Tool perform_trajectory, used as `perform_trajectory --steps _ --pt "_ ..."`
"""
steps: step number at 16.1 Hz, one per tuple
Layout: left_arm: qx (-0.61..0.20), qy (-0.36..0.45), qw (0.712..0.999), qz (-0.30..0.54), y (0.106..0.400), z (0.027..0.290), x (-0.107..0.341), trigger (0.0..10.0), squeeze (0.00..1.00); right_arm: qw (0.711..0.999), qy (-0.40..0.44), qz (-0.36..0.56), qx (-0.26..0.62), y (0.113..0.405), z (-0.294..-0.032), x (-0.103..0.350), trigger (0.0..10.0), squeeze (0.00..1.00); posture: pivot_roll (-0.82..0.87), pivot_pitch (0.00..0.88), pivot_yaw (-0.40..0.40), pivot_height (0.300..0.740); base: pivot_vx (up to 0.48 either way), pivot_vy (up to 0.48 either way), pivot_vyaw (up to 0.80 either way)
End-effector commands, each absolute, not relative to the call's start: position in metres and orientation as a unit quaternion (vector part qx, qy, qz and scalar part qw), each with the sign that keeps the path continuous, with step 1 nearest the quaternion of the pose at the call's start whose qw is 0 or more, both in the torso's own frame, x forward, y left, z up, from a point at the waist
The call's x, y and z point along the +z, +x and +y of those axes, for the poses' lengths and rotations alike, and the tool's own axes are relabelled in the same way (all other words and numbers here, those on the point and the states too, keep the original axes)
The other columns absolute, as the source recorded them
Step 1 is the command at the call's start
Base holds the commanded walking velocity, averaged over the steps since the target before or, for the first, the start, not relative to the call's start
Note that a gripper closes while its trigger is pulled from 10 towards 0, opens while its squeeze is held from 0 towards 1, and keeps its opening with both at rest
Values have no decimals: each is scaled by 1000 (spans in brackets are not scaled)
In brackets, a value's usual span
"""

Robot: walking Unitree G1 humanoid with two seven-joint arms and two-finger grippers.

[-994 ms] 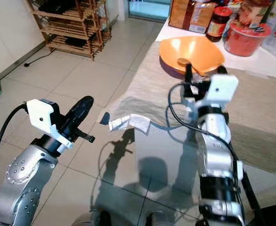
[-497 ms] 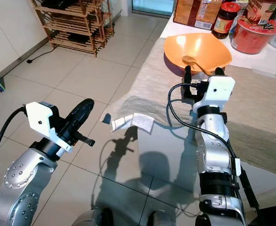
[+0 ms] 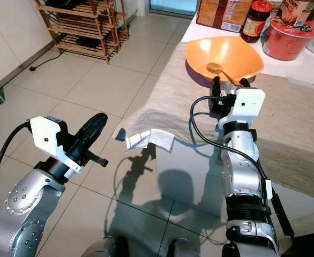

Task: Setting the table

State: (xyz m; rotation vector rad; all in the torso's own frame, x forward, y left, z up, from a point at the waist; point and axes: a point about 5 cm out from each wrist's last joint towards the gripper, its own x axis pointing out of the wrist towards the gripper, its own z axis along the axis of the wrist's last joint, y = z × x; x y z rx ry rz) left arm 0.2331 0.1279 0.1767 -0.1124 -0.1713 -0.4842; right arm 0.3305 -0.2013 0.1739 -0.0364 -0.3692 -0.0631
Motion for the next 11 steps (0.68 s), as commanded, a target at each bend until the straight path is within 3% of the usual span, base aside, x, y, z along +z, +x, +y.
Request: perform_trajectory --steps 1,11 --pt "-240 -55 965 -91 230 127 181 10000 0 980 -14 -196 -23 334 -197 180 0 0 -18 168 55 740 0 0 0" --pt "-238 -58 965 -92 230 126 181 10000 0 978 -16 -206 -13 336 -194 185 0 0 -22 171 51 740 0 0 0"
